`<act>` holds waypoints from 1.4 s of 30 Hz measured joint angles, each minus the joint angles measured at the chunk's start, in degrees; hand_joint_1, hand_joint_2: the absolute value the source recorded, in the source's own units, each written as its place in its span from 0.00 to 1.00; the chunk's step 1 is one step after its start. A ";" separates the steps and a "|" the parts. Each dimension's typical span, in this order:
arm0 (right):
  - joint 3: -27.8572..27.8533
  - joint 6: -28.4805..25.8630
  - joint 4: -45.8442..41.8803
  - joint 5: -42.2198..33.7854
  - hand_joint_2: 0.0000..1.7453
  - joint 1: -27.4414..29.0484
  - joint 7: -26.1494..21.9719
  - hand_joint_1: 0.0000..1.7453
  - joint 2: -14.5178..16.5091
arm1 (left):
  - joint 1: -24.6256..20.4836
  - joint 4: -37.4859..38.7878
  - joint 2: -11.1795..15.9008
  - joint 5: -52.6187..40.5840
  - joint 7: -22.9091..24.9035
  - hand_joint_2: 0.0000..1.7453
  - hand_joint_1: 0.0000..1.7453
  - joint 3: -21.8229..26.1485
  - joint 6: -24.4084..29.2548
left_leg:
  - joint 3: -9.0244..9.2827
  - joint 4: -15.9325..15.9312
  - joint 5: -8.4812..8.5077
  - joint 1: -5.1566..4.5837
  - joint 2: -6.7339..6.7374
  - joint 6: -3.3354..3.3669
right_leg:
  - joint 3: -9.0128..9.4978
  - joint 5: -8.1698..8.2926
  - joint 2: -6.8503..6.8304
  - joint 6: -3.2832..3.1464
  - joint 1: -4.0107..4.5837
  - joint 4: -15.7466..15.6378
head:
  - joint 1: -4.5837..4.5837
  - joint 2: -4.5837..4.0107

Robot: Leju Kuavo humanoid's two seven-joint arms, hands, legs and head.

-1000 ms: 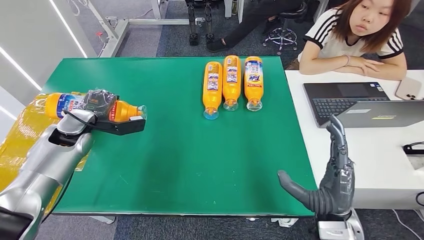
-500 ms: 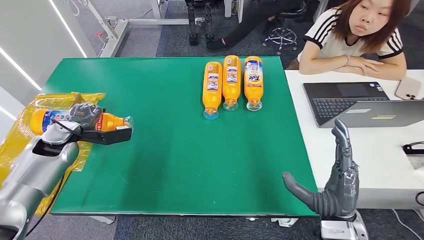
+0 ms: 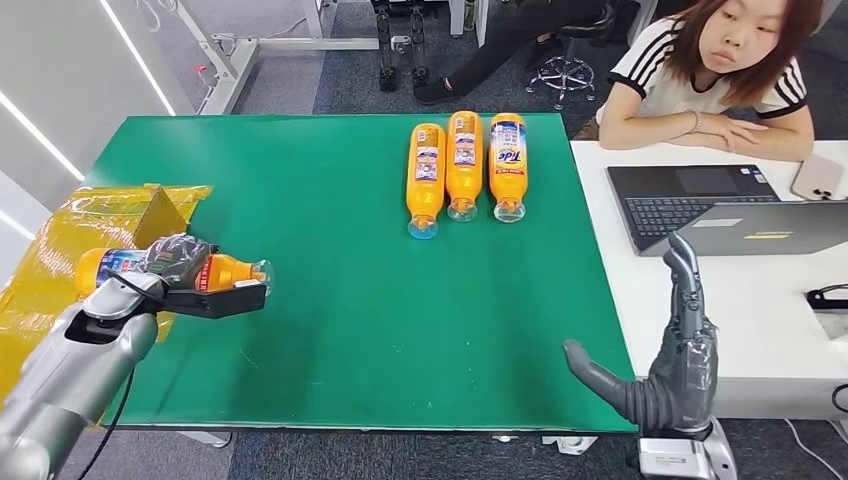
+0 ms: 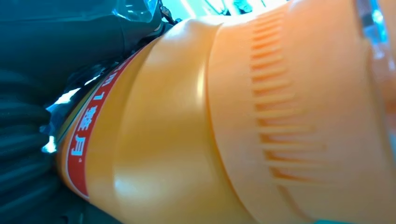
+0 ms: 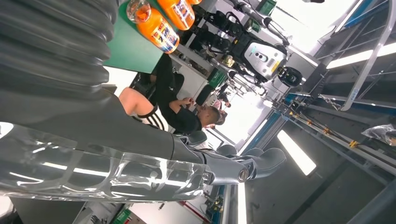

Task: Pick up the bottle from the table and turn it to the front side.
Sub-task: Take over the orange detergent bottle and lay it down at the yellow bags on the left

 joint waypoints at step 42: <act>0.40 -1.18 -2.32 0.73 1.00 2.09 2.10 0.00 -0.16 | -13.10 32.31 -9.04 1.22 2.23 1.00 0.00 -1.62 0.58 | 0.00 0.00 0.00 0.00 0.02 0.00 | -0.01 0.01 0.04 -0.02 0.00 0.01 | -0.01 0.00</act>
